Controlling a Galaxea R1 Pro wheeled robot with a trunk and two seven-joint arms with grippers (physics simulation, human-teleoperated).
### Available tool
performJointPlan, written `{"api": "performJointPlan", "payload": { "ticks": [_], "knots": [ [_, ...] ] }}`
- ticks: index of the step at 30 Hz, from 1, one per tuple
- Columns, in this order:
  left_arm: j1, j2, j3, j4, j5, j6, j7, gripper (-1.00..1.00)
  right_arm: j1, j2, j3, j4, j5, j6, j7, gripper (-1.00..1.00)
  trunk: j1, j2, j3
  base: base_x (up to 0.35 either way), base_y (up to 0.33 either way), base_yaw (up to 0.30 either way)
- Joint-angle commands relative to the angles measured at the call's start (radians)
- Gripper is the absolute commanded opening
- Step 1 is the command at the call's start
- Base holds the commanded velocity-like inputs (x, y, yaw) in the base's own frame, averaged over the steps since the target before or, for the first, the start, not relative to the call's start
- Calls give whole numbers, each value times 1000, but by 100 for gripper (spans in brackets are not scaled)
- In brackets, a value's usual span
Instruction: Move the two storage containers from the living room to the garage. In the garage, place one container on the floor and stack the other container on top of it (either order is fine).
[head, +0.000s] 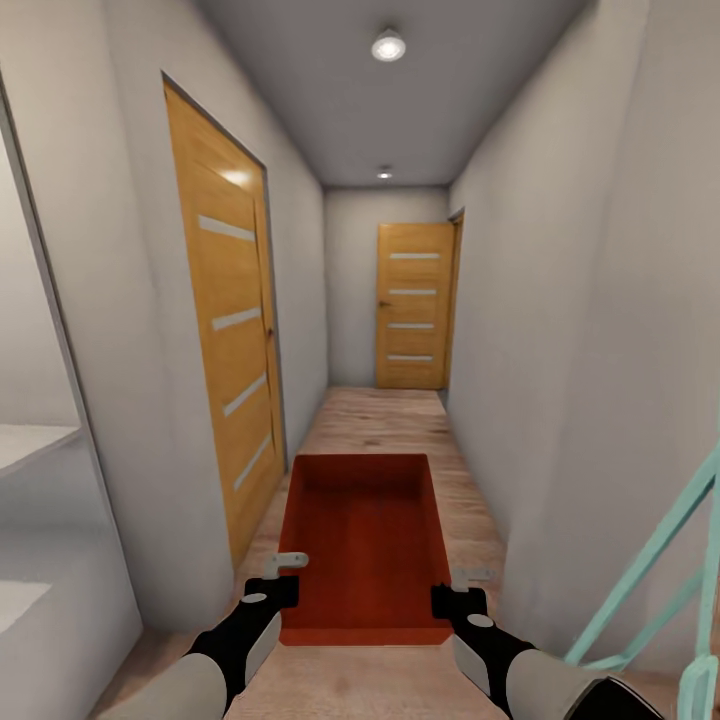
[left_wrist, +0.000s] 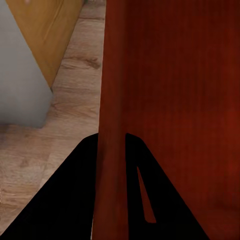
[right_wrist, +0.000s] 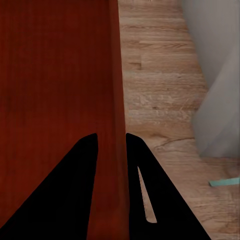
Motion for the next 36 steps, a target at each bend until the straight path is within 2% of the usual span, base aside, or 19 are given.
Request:
{"api": "performJointPlan", "payload": {
  "ticks": [1, 26, 36],
  "knots": [
    [-1, 18, 82, 0, 21, 6, 0, -100, -1, -6, -18, -5, 10, -7, 7, -100, 1, -1, -1, 313, 151, 0],
    [-1, 18, 82, 0, 21, 6, 6, -100, -1, -6, -18, -5, 11, -8, 7, -100, 1, -1, -1, 322, 28, 0],
    [-1, 18, 82, 0, 21, 6, 6, -100, -1, -6, -18, -5, 11, -8, 7, -100, 1, -1, -1, 324, 0, -123]
  ]
}}
